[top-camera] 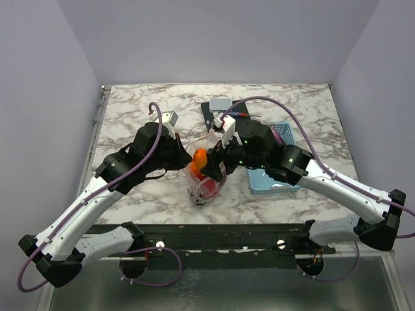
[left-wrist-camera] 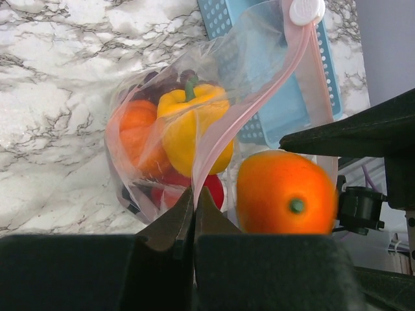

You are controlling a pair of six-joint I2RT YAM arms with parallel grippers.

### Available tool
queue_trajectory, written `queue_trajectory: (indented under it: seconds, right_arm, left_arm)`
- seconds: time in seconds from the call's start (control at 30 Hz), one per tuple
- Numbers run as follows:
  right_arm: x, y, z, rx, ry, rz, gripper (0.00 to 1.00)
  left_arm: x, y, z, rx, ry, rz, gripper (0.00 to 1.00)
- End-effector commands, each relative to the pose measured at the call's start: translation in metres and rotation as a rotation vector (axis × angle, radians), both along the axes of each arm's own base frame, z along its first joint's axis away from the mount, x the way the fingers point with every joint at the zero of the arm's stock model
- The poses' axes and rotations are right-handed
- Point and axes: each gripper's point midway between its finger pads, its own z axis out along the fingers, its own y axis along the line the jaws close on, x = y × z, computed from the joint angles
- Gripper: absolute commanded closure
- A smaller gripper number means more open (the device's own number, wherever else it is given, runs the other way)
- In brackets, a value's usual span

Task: Place the food in the zip-top bag and seal the zipper
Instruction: Place the fake fruit in the zipper food storage bag, then pick up the fake vegetable from the bin.

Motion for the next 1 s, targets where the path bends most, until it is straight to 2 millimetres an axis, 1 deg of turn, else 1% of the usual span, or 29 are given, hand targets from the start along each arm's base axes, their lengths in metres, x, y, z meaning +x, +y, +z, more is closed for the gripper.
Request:
queue_trajectory:
  seconds: [0.0, 0.1, 0.2, 0.3, 0.4, 0.5, 0.63, 0.77, 0.97]
  right_arm:
    - [0.001, -0.006, 0.018, -0.001, -0.028, -0.024, 0.18]
    - [0.001, -0.007, 0.032, 0.032, -0.044, -0.03, 0.13]
    - [0.002, -0.01, 0.047, 0.061, -0.065, -0.044, 0.13]
    - [0.006, -0.019, 0.068, 0.099, -0.098, -0.094, 0.13]
    - [0.02, -0.038, 0.083, 0.117, -0.137, -0.221, 0.14]
    - [0.033, -0.06, 0.09, 0.098, -0.162, -0.356, 0.16]
    - [0.049, -0.091, 0.088, 0.041, -0.179, -0.54, 0.19]
    - [0.057, -0.116, 0.078, -0.042, -0.198, -0.657, 0.22]
    - [0.074, -0.152, 0.049, -0.166, -0.184, -0.795, 0.24]
  left_arm:
    - [-0.001, -0.008, 0.014, -0.045, -0.011, -0.027, 1.0]
    - [-0.001, -0.009, 0.013, -0.041, -0.008, -0.029, 1.0]
    - [0.0, -0.01, 0.013, -0.039, -0.007, -0.032, 1.0]
    - [0.0, -0.01, 0.012, -0.035, -0.008, -0.033, 1.0]
    - [0.0, -0.01, 0.01, -0.031, -0.005, -0.037, 1.0]
    - [0.0, -0.01, 0.009, -0.028, -0.003, -0.039, 1.0]
    - [0.0, -0.01, 0.011, -0.027, -0.01, -0.042, 1.0]
    - [0.001, -0.011, 0.011, -0.025, -0.011, -0.045, 1.0]
    - [0.001, -0.012, 0.015, -0.029, -0.02, -0.049, 1.0]
